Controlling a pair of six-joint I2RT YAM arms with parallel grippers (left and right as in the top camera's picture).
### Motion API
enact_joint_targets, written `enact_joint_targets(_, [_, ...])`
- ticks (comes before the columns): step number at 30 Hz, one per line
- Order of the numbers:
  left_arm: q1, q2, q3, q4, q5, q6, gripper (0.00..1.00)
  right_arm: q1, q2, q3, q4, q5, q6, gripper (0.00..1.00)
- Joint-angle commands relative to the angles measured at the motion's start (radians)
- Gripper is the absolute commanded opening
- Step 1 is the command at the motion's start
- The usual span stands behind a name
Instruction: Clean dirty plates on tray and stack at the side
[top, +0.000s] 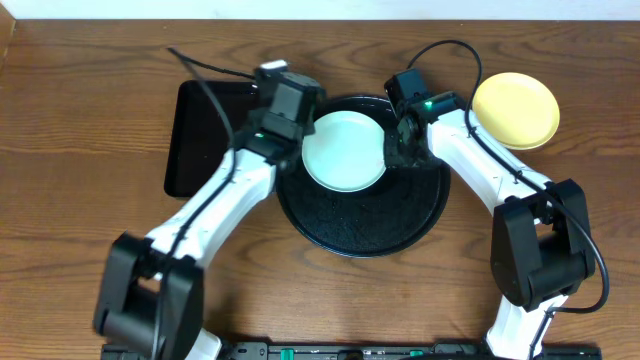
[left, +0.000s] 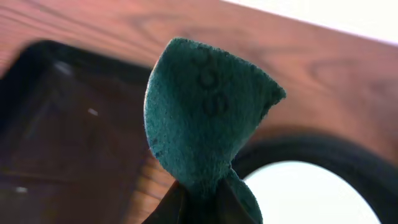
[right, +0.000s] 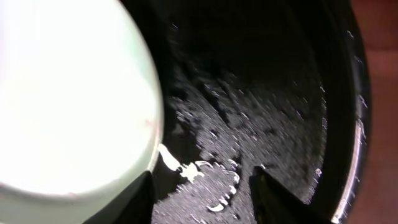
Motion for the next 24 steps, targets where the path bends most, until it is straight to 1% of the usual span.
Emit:
enact_joint_targets(1, [0.061, -0.044, -0.003, -0.008, -0.03, 0.015, 0.08, -0.008, 0.01, 0.013, 0.043, -0.021, 0.0, 0.5])
enact_joint_targets(4, [0.116, -0.053, -0.003, -0.029, 0.01, 0.015, 0.08, -0.007, 0.033, 0.013, 0.103, -0.026, 0.001, 0.51])
enact_joint_targets(7, [0.162, -0.052, -0.003, -0.081, 0.041, 0.0, 0.08, -0.007, 0.065, 0.013, 0.136, -0.026, 0.027, 0.5])
enact_joint_targets(10, [0.201, -0.052, -0.003, -0.137, 0.044, -0.035, 0.08, -0.006, 0.102, 0.013, 0.154, -0.031, 0.042, 0.5])
enact_joint_targets(13, [0.225, -0.051, -0.003, -0.164, 0.044, -0.038, 0.08, -0.006, 0.145, 0.013, 0.161, -0.075, 0.042, 0.48])
enact_joint_targets(14, [0.23, -0.051, -0.003, -0.17, 0.044, -0.038, 0.08, -0.006, 0.159, 0.013, 0.163, -0.082, 0.042, 0.45])
enact_joint_targets(16, [0.237, -0.05, -0.003, -0.18, 0.044, -0.037, 0.08, -0.006, 0.182, 0.013, 0.159, -0.085, 0.042, 0.25])
enact_joint_targets(17, [0.238, -0.05, -0.003, -0.181, 0.044, -0.037, 0.08, -0.006, 0.188, 0.013, 0.159, -0.083, 0.041, 0.18])
enact_joint_targets(18, [0.238, -0.048, -0.003, -0.183, 0.044, -0.037, 0.08, -0.006, 0.191, 0.013, 0.158, -0.08, 0.041, 0.08])
enact_joint_targets(19, [0.238, -0.047, -0.003, -0.184, 0.044, -0.037, 0.08, -0.006, 0.191, 0.013, 0.157, -0.079, 0.041, 0.01])
enact_joint_targets(24, [0.238, -0.043, -0.004, -0.191, 0.043, -0.037, 0.08, -0.006, 0.161, 0.038, 0.121, -0.011, 0.04, 0.01])
